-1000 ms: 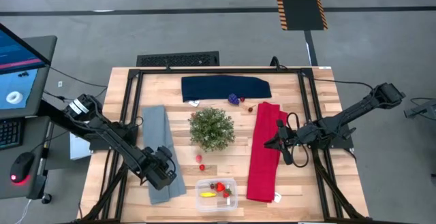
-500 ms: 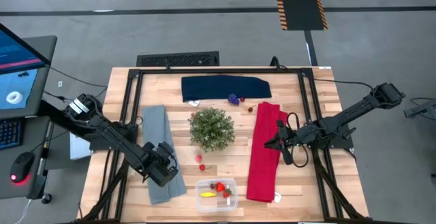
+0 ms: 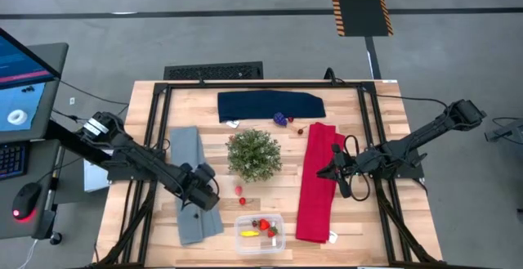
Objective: Pick and placing Produce into tupperware
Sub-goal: Put the top blueberry into the transparent container
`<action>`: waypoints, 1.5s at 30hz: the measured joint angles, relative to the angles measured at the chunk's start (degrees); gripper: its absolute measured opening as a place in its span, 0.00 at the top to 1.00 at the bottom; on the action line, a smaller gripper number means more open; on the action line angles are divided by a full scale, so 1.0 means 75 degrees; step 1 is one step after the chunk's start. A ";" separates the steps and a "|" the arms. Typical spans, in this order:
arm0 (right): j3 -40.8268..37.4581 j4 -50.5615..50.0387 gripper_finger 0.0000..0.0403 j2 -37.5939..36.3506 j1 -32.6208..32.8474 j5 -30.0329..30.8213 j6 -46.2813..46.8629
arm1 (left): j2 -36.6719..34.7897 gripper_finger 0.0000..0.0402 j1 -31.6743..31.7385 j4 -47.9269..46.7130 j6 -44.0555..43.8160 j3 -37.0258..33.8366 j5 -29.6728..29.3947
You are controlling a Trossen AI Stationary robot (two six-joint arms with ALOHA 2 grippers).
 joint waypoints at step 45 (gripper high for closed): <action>0.0003 -0.0032 0.84 -0.0002 0.0000 0.0000 0.0064 | 0.0232 0.72 0.0155 0.0437 0.0154 -0.0122 0.0542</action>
